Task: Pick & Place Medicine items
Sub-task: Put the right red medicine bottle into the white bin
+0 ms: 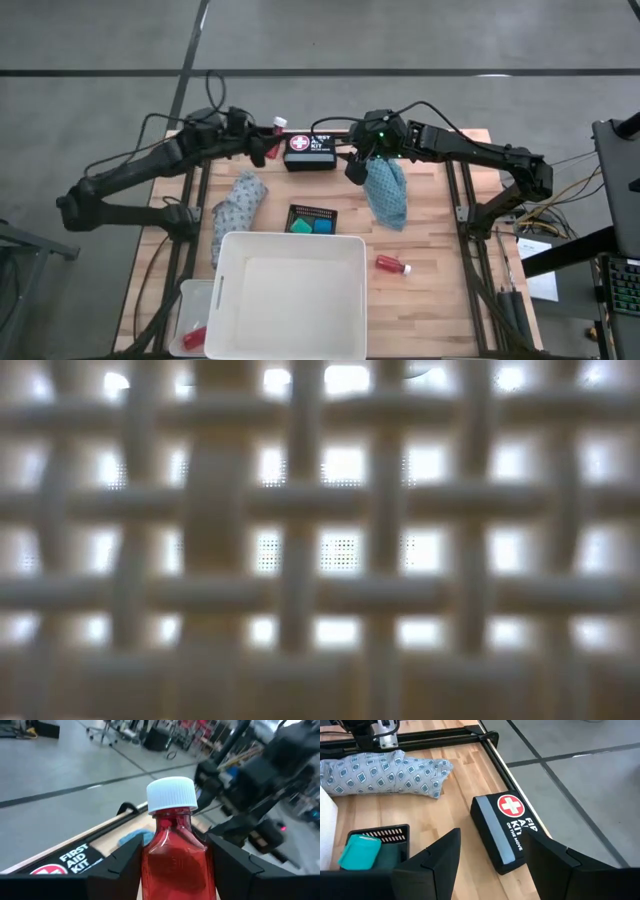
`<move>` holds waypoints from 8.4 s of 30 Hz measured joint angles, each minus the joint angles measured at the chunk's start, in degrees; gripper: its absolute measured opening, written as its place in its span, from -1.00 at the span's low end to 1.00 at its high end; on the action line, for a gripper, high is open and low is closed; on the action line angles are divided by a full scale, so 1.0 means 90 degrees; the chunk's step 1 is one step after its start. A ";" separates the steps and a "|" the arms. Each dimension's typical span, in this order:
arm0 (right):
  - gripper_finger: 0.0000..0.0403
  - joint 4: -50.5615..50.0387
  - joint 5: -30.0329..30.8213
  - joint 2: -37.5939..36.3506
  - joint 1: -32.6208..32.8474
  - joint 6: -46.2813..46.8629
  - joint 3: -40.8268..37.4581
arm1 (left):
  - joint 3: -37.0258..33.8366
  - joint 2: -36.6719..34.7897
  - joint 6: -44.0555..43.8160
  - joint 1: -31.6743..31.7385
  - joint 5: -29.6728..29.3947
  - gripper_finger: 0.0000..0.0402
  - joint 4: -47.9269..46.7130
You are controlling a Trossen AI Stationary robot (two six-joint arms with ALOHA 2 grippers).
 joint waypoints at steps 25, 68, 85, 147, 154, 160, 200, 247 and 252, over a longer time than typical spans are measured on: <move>0.01 0.0044 -0.0015 0.0000 -0.0548 0.0198 -0.0012 | 0.0000 -0.0403 -0.1203 -0.0085 0.3512 -0.03 0.0685; 0.01 0.0138 -0.0012 -0.0002 -0.0538 0.0851 -0.3165 | 0.0000 -0.2763 -0.0699 -0.0139 0.2801 -0.03 -0.3652; 0.01 0.0189 -0.0010 -0.0002 -0.0538 0.0859 -0.3356 | 0.0000 -0.3160 -0.0515 -0.0138 0.2581 -0.02 -0.6636; 0.01 0.0330 -0.0012 -0.0002 -0.0538 0.0850 -0.3359 | -0.0197 -0.3196 -0.3093 -0.0136 0.2320 -0.01 -0.9023; 0.01 0.0330 -0.0012 -0.0002 -0.0538 0.0846 -0.3359 | -0.0201 -0.3196 -0.3256 -0.0136 0.2637 -0.01 -0.9015; 0.01 0.0330 -0.0011 -0.0002 -0.0538 0.0838 -0.3359 | -0.0318 -0.3194 -0.2836 -0.0137 0.2530 -0.01 -0.8432; 0.01 0.0362 -0.0010 0.0000 -0.0538 0.0859 -0.3359 | -0.2506 -0.3048 0.1405 -0.3877 -0.0502 -0.01 0.1789; 0.01 0.0374 -0.0012 0.0000 -0.0538 0.0838 -0.3359 | -0.2514 -0.2896 0.2107 -1.1626 -0.9557 -0.01 0.1197; 0.01 0.0372 -0.0012 0.0000 -0.0538 0.0863 -0.3359 | -0.2514 -0.2805 0.2235 -0.9821 -0.7230 -0.01 0.1250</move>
